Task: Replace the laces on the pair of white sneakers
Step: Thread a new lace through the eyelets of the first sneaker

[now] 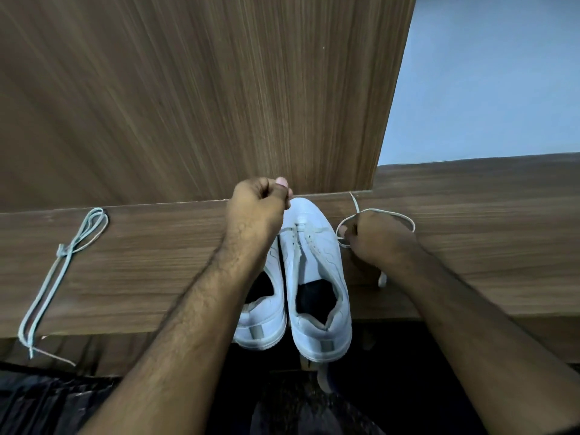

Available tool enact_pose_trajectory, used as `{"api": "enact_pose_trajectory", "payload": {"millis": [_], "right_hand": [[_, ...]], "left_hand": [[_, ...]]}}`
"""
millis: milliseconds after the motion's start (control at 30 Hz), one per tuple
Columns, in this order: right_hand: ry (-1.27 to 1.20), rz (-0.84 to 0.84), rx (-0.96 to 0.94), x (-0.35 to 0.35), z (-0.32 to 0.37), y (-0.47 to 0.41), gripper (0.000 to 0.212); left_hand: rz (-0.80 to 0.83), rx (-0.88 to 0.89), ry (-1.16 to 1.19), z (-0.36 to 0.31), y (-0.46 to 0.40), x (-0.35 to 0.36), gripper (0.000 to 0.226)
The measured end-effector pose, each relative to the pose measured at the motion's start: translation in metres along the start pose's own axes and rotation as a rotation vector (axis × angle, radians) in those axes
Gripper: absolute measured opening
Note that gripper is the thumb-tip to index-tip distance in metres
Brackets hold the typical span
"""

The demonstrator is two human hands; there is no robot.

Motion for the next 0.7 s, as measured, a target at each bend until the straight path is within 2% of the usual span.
{"api": "enact_pose_trajectory", "payload": {"millis": [167, 267, 333, 433, 467, 533, 600, 700], "right_hand": [[-1.093, 0.032, 0.032, -0.014, 0.017, 0.007, 0.059], [-1.473, 0.065, -0.053, -0.032, 0.026, 0.011, 0.06], [-1.563, 0.008, -0.086, -0.036, 0.026, 0.009, 0.055], [-1.474, -0.21, -0.025, -0.031, 0.014, 0.003, 0.04], [-1.295, -0.31, -0.018, -0.029, 0.006, 0.001, 0.037], [-0.778, -0.449, -0.085, -0.028, -0.01, -0.004, 0.037], [-0.543, -0.43, -0.182, -0.027, -0.013, -0.005, 0.037], [-0.52, -0.413, -0.231, -0.033, -0.004, 0.002, 0.038]], "left_hand": [[0.162, 0.091, -0.133, -0.007, 0.007, 0.011, 0.029], [0.325, 0.094, -0.093, -0.007, 0.013, 0.029, 0.028], [0.381, 0.056, -0.11, -0.006, 0.015, 0.04, 0.028], [0.332, 0.014, -0.155, -0.005, 0.01, 0.049, 0.028], [0.306, -0.002, -0.146, -0.005, 0.009, 0.05, 0.028], [0.324, -0.031, -0.085, -0.006, 0.007, 0.053, 0.026], [0.38, -0.034, 0.016, -0.011, 0.009, 0.059, 0.025], [0.415, -0.027, 0.089, -0.017, 0.01, 0.065, 0.024]]}}
Point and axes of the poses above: each hand's wrist, its own y-axis away from the middle knuckle, its own x-axis out of the palm, z = x × y, the point moved 3 cm from there along -y, towards the middle knuckle, and after that the axes turned 6 degrees about -x, right-handed, at the moved point
